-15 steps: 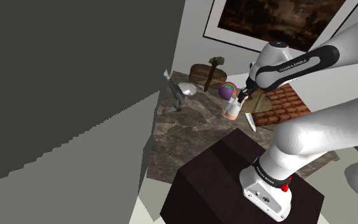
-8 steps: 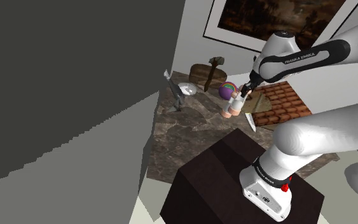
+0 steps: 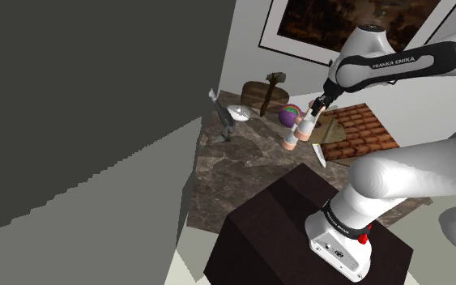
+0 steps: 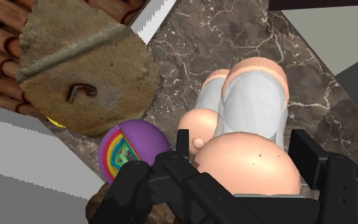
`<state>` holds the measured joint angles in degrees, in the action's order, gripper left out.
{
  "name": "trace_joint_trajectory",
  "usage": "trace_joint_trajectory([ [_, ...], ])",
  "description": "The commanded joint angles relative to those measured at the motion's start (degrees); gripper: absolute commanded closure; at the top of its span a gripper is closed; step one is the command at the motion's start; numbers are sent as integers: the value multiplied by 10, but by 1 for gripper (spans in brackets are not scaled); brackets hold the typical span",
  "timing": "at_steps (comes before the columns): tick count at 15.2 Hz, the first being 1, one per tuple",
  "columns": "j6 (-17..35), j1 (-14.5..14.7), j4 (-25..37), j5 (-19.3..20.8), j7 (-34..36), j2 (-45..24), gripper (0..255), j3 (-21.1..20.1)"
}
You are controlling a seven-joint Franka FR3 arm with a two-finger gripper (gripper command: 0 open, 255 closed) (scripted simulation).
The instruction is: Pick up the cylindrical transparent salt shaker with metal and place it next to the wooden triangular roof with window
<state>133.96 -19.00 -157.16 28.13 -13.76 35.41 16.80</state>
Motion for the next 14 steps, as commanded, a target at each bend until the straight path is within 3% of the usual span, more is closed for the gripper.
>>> trace_joint_trajectory([
  [1, -17, 2, 11, -5, -6, 7, 255, -1],
  [14, -129, 15, 87, -38, -34, 45, 255, -18],
])
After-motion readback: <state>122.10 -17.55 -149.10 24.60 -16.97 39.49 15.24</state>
